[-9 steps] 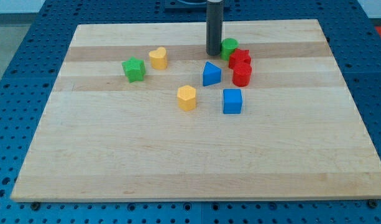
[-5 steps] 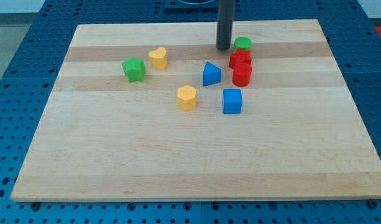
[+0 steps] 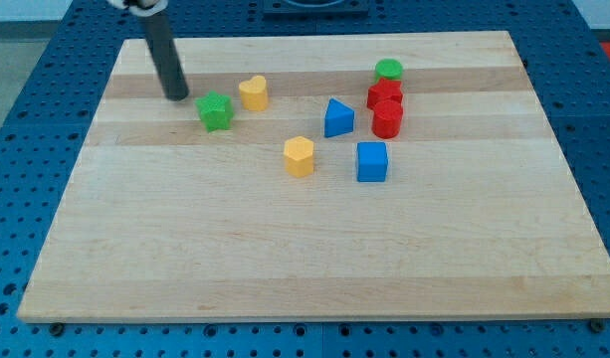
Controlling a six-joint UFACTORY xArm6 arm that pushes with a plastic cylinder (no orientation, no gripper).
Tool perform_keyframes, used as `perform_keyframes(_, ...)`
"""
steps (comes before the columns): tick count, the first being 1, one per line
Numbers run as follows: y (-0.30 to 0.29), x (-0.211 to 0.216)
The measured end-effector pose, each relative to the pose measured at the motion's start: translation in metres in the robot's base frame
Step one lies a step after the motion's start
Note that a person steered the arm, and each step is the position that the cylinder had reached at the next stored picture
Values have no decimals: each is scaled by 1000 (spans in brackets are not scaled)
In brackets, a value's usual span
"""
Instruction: Push the green star and yellow heart slightly up and right
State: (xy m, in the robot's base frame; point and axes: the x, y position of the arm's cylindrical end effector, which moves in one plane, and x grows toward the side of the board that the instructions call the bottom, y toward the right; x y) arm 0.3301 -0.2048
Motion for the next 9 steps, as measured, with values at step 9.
perform_keyframes(9,65,43)
